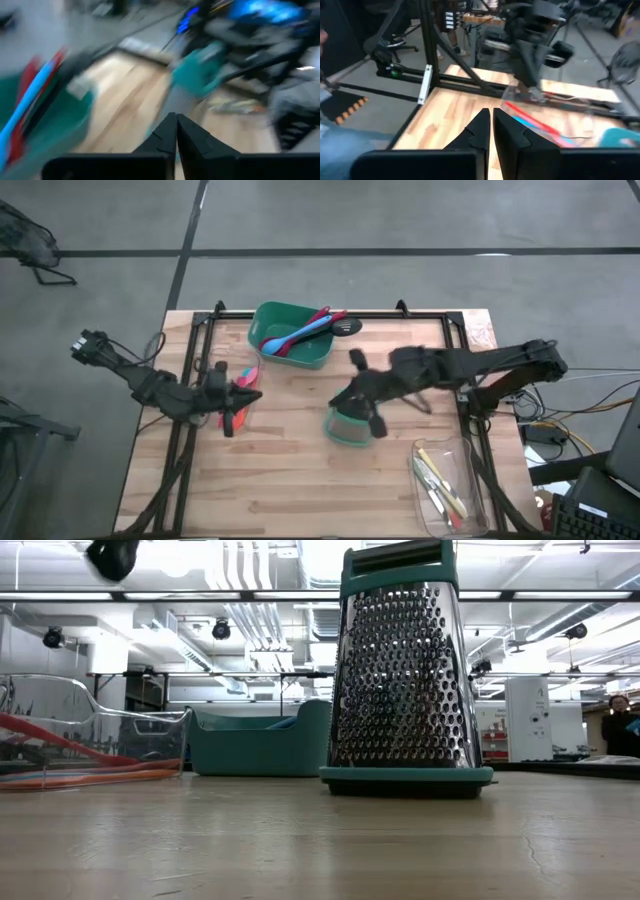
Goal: Pick & Place Kitchen Items
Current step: Return to Home Position
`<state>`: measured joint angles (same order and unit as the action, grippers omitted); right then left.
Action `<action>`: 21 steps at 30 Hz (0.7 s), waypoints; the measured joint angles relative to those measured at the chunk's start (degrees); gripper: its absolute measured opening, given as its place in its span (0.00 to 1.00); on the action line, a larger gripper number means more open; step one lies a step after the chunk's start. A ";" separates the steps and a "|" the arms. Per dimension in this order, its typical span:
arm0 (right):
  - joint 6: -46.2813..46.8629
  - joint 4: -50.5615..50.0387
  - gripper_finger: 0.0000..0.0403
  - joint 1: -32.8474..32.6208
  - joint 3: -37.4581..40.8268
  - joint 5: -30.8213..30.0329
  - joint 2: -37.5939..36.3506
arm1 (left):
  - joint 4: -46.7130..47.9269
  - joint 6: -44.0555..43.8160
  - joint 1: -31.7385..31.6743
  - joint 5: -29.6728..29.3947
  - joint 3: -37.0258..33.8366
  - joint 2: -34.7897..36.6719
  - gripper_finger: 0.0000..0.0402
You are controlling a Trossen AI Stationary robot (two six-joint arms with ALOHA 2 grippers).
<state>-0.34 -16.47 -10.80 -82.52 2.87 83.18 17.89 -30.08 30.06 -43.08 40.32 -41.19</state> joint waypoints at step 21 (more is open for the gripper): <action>-0.68 27.13 0.02 -0.58 46.49 -10.86 -36.39 | -25.02 33.11 -3.63 18.52 -19.02 21.15 0.02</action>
<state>-1.02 10.67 -11.38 -36.04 -7.99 46.80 -7.13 3.03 26.43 -24.56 21.30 -20.05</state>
